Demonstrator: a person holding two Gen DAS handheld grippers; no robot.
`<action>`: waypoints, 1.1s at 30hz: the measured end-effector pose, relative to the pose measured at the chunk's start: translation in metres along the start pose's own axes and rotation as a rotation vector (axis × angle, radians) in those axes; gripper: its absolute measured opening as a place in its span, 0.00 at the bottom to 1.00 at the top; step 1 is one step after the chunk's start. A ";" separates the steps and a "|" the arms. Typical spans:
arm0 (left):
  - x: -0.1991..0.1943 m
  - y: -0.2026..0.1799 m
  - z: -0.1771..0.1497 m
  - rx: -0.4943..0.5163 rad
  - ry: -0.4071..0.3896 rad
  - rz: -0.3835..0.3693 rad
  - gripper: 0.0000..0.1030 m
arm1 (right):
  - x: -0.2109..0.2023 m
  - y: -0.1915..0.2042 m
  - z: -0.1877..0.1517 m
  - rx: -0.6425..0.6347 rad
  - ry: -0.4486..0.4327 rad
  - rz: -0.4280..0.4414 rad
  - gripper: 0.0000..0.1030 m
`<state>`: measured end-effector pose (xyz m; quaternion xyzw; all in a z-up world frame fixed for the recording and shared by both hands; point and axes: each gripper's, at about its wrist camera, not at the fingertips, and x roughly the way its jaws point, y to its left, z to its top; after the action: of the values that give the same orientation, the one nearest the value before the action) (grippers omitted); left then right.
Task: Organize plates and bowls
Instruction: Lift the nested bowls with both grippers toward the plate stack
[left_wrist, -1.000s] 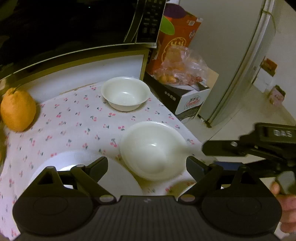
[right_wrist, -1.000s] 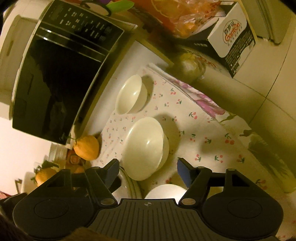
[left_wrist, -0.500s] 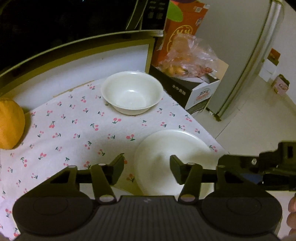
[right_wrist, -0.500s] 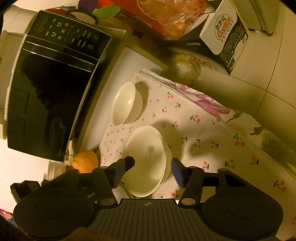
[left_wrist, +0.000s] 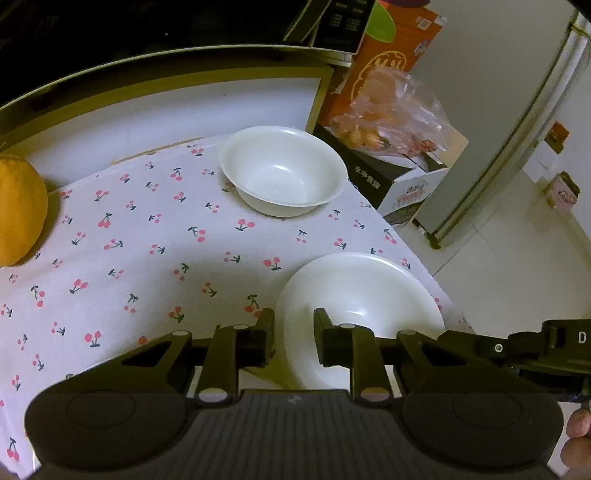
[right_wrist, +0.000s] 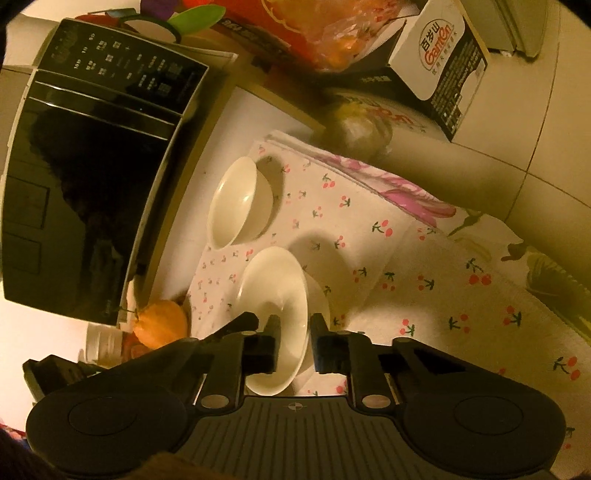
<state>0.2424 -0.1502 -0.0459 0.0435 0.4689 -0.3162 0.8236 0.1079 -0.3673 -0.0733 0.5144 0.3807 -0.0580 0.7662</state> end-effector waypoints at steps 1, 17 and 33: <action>0.000 0.001 0.000 -0.004 -0.001 0.005 0.16 | 0.000 0.000 0.000 -0.001 0.000 0.002 0.14; -0.020 0.000 -0.007 -0.061 -0.069 -0.011 0.12 | -0.018 0.012 0.004 -0.035 -0.018 0.036 0.11; -0.073 -0.020 -0.031 -0.102 -0.175 -0.027 0.12 | -0.063 0.027 0.002 -0.131 -0.016 0.099 0.11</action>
<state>0.1818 -0.1192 -0.0004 -0.0327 0.4111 -0.3057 0.8582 0.0777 -0.3753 -0.0122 0.4812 0.3515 0.0010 0.8031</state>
